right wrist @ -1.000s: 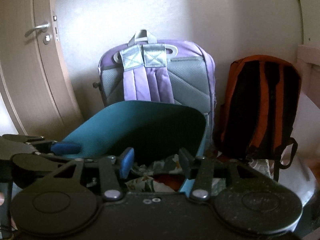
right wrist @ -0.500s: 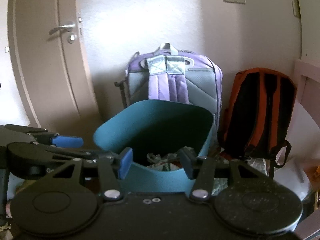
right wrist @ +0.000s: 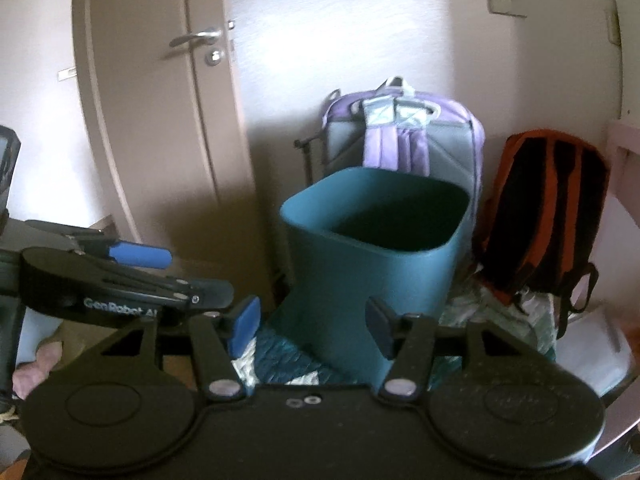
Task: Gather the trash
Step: 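Lower both tools toward the white tissue and yellow juice carton on the floor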
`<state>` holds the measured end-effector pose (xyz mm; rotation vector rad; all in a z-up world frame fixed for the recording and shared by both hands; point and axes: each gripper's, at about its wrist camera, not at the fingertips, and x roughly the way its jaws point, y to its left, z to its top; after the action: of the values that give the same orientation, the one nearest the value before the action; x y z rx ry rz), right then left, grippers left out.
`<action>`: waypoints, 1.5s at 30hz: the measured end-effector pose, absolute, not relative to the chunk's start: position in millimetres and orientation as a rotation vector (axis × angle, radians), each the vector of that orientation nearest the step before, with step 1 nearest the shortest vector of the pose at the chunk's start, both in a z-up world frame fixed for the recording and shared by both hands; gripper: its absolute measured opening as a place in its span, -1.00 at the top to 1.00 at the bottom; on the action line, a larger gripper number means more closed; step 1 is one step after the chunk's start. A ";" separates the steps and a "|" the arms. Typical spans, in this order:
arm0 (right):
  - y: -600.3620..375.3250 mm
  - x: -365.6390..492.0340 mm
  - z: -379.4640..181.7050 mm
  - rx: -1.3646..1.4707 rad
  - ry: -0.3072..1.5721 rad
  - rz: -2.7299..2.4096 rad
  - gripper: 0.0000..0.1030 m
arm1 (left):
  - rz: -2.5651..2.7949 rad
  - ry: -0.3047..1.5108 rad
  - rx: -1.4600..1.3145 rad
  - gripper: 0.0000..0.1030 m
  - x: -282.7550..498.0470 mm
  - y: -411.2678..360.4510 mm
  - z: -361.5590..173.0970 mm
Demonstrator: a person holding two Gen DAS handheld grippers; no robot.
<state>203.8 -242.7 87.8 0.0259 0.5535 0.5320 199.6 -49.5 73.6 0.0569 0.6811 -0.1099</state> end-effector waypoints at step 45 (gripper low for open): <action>-65.9 276.8 -461.9 -0.088 1.755 0.618 -0.17 | 0.164 1.939 -0.260 -0.66 190.6 27.5 -513.5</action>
<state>276.8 -65.9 -461.9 -0.0882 1.7548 0.6183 190.6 27.5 -513.5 -0.2597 1.9393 0.1635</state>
